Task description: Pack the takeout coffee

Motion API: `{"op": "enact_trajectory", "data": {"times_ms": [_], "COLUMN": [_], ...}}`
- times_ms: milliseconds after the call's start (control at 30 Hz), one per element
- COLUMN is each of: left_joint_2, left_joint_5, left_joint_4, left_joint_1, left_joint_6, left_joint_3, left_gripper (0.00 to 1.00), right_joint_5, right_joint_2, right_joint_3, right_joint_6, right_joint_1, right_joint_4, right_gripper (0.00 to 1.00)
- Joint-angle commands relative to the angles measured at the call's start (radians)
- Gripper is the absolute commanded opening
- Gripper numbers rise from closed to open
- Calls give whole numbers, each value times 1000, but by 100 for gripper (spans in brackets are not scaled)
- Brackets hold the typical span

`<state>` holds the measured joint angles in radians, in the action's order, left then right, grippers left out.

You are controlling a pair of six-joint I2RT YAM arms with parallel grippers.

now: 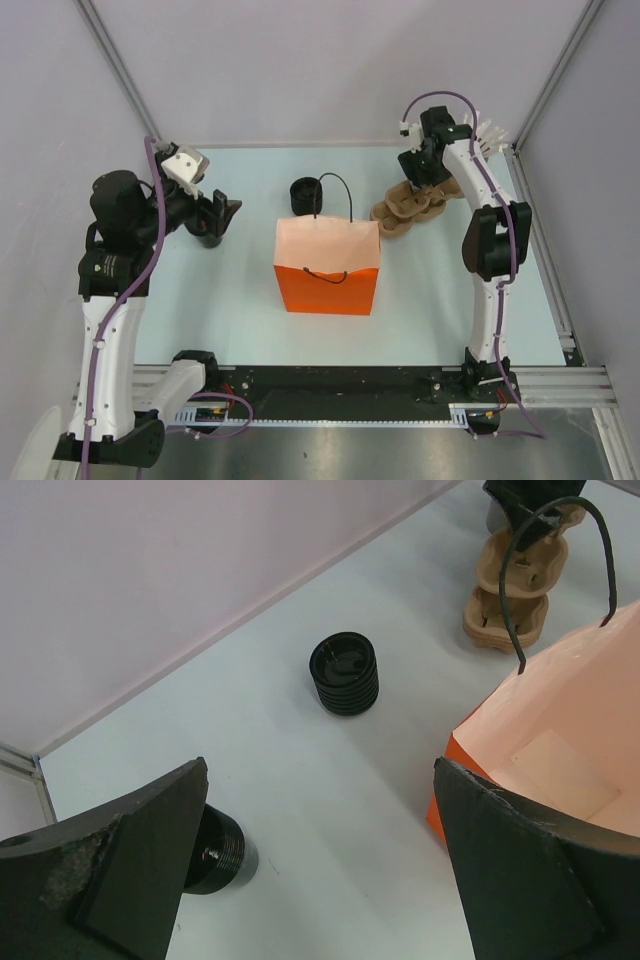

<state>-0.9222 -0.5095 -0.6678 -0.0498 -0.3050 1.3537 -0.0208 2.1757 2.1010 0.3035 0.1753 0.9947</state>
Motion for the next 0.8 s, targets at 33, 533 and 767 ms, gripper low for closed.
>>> {"op": "enact_trajectory", "data": {"times_ms": [33, 533, 767], "left_joint_2": [16, 20, 22], "left_joint_5": [-29, -38, -40], "left_joint_4": [23, 28, 28], "left_joint_1": [8, 14, 16], "left_joint_6": [4, 7, 7], "left_joint_3": [-10, -16, -19], "left_gripper": [100, 100, 100], "right_joint_5": [-14, -33, -30], "right_joint_2": [22, 70, 98], "right_joint_3": [79, 128, 162], "right_joint_6": [-14, -10, -9], "right_joint_1": [-13, -20, -20], "right_joint_4": [93, 133, 157], "right_gripper": [64, 56, 52]}}
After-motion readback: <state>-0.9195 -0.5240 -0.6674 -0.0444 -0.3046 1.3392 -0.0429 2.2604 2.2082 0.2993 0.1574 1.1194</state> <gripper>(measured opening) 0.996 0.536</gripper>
